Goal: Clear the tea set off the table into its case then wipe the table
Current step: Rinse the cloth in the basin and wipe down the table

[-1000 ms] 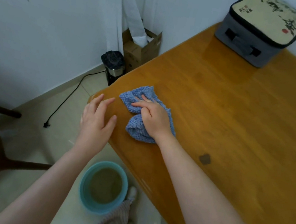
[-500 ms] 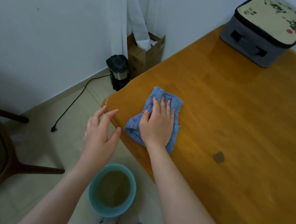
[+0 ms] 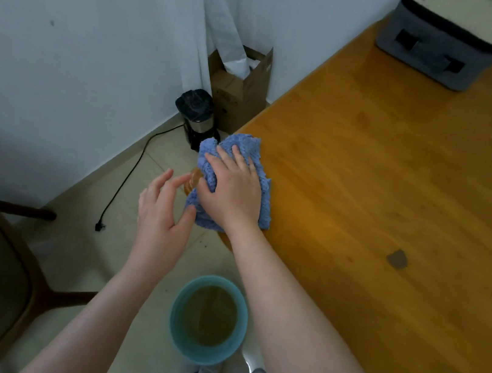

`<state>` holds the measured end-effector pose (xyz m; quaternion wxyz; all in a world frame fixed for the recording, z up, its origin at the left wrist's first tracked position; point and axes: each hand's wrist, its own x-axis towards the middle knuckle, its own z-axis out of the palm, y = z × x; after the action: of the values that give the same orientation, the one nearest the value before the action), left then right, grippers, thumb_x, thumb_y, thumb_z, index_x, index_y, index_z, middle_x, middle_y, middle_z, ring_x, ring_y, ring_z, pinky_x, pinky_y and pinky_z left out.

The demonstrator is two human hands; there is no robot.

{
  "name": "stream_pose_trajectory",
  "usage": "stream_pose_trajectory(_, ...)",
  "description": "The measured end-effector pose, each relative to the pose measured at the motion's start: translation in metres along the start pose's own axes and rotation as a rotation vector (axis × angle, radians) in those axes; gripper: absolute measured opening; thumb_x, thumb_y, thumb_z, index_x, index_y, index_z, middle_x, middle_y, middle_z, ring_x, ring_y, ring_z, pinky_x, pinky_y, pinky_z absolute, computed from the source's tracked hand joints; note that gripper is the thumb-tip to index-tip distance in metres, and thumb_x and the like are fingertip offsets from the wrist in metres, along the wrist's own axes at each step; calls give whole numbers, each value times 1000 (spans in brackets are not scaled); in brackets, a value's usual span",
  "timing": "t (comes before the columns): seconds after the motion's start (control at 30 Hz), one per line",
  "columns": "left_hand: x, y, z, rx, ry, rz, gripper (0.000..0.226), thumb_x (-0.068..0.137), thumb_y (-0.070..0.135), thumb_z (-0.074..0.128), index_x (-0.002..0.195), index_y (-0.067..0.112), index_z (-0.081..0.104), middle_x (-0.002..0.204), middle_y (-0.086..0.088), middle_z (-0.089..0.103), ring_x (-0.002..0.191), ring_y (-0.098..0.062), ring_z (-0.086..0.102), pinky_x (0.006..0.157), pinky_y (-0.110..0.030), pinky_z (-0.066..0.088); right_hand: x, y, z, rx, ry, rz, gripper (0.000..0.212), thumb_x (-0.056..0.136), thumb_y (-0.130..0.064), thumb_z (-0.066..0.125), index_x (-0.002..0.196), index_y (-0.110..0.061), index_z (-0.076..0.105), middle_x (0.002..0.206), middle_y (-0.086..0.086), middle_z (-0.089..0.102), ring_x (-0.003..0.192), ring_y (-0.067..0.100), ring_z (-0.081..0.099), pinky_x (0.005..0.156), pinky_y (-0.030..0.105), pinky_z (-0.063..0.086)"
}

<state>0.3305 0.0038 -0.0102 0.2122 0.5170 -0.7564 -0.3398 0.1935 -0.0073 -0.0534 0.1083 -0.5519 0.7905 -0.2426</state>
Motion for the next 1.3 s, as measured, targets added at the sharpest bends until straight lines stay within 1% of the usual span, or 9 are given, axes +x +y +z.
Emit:
stream_pose_trajectory(0.13,-2,5,2,-20,-13,11,46,93,14,55,137,28,46,151,0,31,140,-16,22,110,-33,21,-25,-1,-3,269,-2,-35,44,85,-15,51,127,-17,63,142,1,52,139,16,36,116,33,22)
stream_pose_trajectory(0.4,-12,27,1,-80,-31,8,45,95,14,54,136,29,46,150,2,31,142,-13,19,106,-30,20,-102,-5,-23,480,29,117,33,79,-16,45,87,-16,77,98,1,75,109,10,63,90,27,44)
stream_pose_trajectory(0.53,-20,39,-12,-81,-41,25,43,95,16,54,136,29,46,150,2,32,142,-16,19,105,-31,19,-133,2,-57,788,-23,426,31,89,-9,48,84,-20,76,56,-4,61,45,8,46,50,27,33)
stream_pose_trajectory(0.7,-31,47,-11,-137,-118,25,44,94,12,56,135,26,47,141,0,41,137,-17,31,109,-33,25,-145,18,-90,1631,237,874,27,88,-1,47,86,-5,73,93,20,69,81,29,65,67,31,51)
stream_pose_trajectory(0.8,-39,56,-1,-292,-206,-90,39,96,10,53,132,25,49,132,0,48,128,-18,43,101,-30,33,-146,9,-113,2029,170,814,28,79,-9,69,107,-4,67,107,20,65,92,31,64,77,37,54)
stream_pose_trajectory(0.9,-44,69,2,-426,-287,-278,30,100,19,47,130,20,51,127,-2,54,117,-18,50,92,-30,36,-144,-2,-130,2296,134,626,46,44,-5,87,86,-3,69,80,15,60,67,28,60,61,33,52)
stream_pose_trajectory(1.1,-57,108,-2,-813,-688,-736,53,100,52,31,112,11,62,109,-14,69,94,-28,63,81,-36,46,-133,-9,-143,2186,165,676,36,62,-29,68,84,-1,65,81,19,58,68,32,57,62,35,47)
stream_pose_trajectory(1.17,-57,118,-7,-958,-744,-771,54,100,51,31,115,8,61,110,-15,70,96,-30,66,75,-38,51,-125,-9,-149,2207,238,682,48,48,-28,83,83,-7,58,79,14,52,68,30,52,62,35,45)
stream_pose_trajectory(1.3,-53,136,-13,-997,-738,-732,35,100,34,43,104,6,63,75,-7,71,59,-18,68,47,-26,52,-117,-14,-164,2199,228,628,53,32,-27,90,70,-9,58,69,12,51,60,27,49,57,32,44)
